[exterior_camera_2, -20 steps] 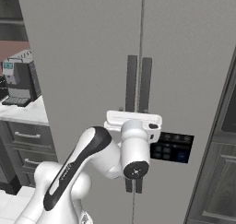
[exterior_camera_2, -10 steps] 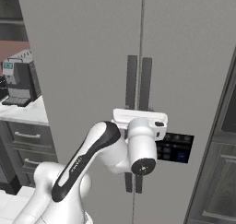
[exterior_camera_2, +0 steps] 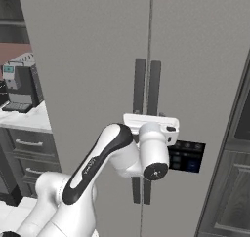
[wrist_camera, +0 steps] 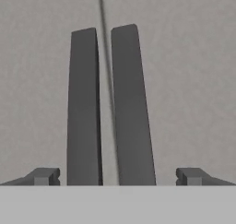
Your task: Open the freezer door, pick up the ice cube tray from the freezer, and place it on the dining counter.
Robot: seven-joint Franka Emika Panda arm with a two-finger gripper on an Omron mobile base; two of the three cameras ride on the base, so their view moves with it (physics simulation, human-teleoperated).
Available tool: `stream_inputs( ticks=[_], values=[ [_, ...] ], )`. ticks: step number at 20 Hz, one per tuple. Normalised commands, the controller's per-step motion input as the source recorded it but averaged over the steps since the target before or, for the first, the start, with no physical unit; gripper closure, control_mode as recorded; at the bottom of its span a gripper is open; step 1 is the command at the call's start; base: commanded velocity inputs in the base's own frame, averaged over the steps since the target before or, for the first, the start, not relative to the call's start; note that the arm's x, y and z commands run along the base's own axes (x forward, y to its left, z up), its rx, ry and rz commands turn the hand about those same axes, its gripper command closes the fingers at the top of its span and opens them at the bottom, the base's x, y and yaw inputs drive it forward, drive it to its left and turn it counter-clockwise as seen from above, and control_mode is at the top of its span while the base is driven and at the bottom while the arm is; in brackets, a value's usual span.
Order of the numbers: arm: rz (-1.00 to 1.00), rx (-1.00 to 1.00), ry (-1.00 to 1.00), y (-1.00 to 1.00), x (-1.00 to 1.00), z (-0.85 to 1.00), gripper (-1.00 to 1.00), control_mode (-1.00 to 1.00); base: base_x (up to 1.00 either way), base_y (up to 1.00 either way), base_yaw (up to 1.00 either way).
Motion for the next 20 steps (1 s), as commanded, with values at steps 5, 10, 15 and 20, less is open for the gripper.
stream_inputs(
  ticks=[5,10,15,20],
  values=[
    [0.00,0.00,0.00,-0.03,0.23,-0.18,-1.00,-1.00,0.00,0.00,0.00],
    [0.00,0.00,0.00,-0.10,0.17,-0.11,-1.00,-1.00,0.00,0.00,0.00],
    [0.00,0.00,0.00,-0.14,0.16,-0.05,-1.00,-1.00,0.00,0.00,0.00],
    [0.00,0.00,0.00,-0.07,0.14,-0.03,-1.00,-1.00,0.00,0.00,0.00]
  ],
)
